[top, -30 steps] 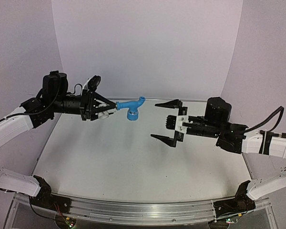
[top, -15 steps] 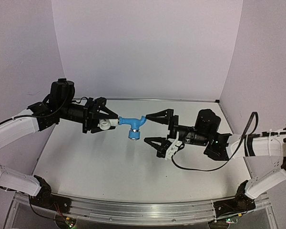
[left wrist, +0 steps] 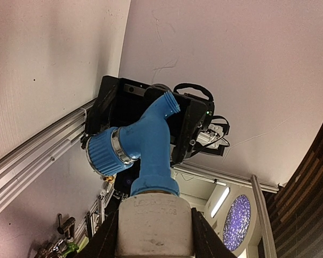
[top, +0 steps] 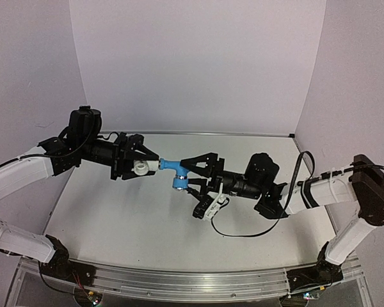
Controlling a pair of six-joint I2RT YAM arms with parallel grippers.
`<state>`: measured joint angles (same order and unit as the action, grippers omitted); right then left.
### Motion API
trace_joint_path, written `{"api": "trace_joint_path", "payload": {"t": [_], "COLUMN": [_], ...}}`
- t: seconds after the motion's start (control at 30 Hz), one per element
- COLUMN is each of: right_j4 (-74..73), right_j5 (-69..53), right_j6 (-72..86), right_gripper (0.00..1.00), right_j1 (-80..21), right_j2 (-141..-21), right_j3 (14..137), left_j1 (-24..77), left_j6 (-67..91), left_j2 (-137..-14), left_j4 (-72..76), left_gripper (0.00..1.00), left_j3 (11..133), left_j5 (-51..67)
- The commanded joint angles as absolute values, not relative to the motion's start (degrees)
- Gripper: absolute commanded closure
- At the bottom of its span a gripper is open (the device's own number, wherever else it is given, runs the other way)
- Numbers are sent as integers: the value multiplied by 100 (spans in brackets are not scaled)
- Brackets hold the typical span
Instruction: Install the water faucets
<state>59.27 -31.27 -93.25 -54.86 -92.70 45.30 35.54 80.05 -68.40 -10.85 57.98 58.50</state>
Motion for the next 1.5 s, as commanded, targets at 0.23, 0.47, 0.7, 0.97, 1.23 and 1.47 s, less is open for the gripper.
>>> {"api": "trace_joint_path", "payload": {"t": [0.23,0.47,0.7,0.97,1.23,1.47], "right_j4": [7022,7014,7002,5680,4263,3960], "right_j5": [-3343,-3305,-3301,-3541,-3630,-3328], "right_j6": [-8873,-8408,-7519,-6232,-5229,-4066], "right_gripper": [50,69,87,100,100,100], "right_j1": [-5634,-5680,-5684,-5684,-5685,-5686], "right_j2": [-9596,-9593,-9480,-9111,-8876,-8669], "right_j3": [4840,4787,4744,4990,5409,5440], "left_j1": [3615,3612,3646,3862,4231,4461], "left_j6": [8008,7877,7661,6907,5301,3520], "left_j2": [-6780,-6836,-6838,-7056,-7578,-7642], "left_j4": [-677,-677,-673,-685,-1001,-1106], "left_gripper": [100,100,100,100,100,100], "left_j3": [5760,5721,5715,5885,6504,6799], "left_j5": [5998,5953,5908,5683,5531,4763]}}
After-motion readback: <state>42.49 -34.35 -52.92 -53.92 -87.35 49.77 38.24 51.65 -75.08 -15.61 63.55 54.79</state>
